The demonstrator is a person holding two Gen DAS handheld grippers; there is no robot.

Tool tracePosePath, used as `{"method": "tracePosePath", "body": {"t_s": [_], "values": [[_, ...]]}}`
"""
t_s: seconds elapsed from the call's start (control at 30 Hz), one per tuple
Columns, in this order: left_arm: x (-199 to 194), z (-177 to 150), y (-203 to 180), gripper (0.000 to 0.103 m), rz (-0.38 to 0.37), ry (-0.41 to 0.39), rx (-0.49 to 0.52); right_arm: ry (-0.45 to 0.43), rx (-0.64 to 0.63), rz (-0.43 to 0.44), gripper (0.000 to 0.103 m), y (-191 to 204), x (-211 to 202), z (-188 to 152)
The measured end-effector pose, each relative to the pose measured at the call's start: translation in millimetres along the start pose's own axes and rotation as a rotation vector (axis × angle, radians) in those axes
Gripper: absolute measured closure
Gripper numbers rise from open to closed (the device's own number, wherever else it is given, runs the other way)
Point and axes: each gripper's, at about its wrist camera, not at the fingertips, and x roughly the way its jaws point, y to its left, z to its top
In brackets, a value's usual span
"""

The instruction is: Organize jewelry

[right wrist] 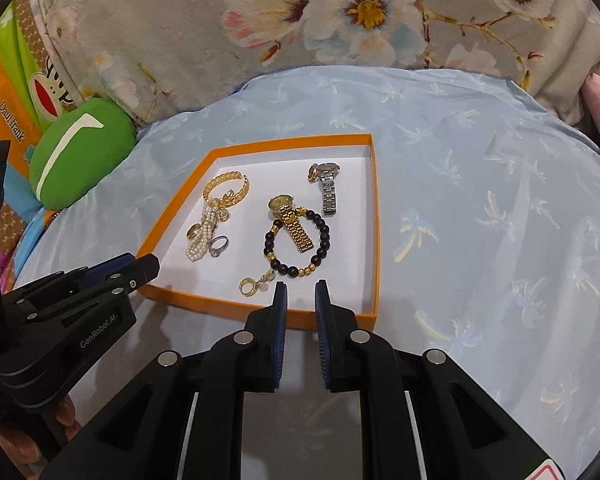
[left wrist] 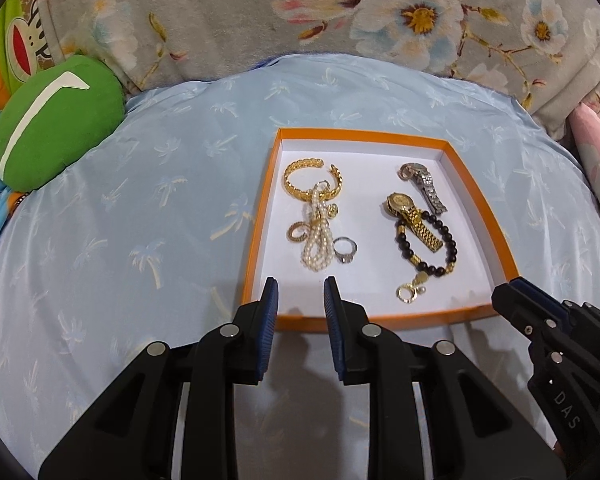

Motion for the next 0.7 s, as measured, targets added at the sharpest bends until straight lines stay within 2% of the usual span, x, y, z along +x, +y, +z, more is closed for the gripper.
{"method": "tracePosePath", "body": {"t_s": [0.1, 0.17, 0.23, 0.33, 0.5, 0.63, 0.7], "values": [[-4.3, -8.4, -1.9, 0.080, 0.013, 0.004, 0.003, -0.017, -0.006, -0.017, 0.084, 2.5, -9.2, -7.2], [-7.3, -14.9, -2.9, 0.074, 0.024, 0.003, 0.003, -0.036, -0.010, -0.034, 0.076, 3.8, -14.7, -12.7], [-9.9, -22.4, -4.1, 0.064, 0.050, -0.008, 0.007, -0.051, -0.013, -0.047, 0.072, 4.6, -18.1, -17.8], [-11.0, -32.3, -4.5, 0.063, 0.068, -0.010, 0.010, -0.052, -0.002, -0.049, 0.064, 3.6, -18.8, -25.6], [-8.8, -42.4, -5.5, 0.063, 0.081, -0.027, -0.001, -0.047, 0.005, -0.058, 0.060, 2.3, -13.0, -34.2], [-4.1, -45.2, -5.9, 0.056, 0.092, -0.024, -0.018, -0.045, 0.008, -0.066, 0.054, 0.9, -8.5, -37.5], [-3.6, -46.2, -5.1, 0.056, 0.098, -0.031, -0.027, -0.043, 0.004, -0.071, 0.052, 1.7, -7.1, -38.9]]}}
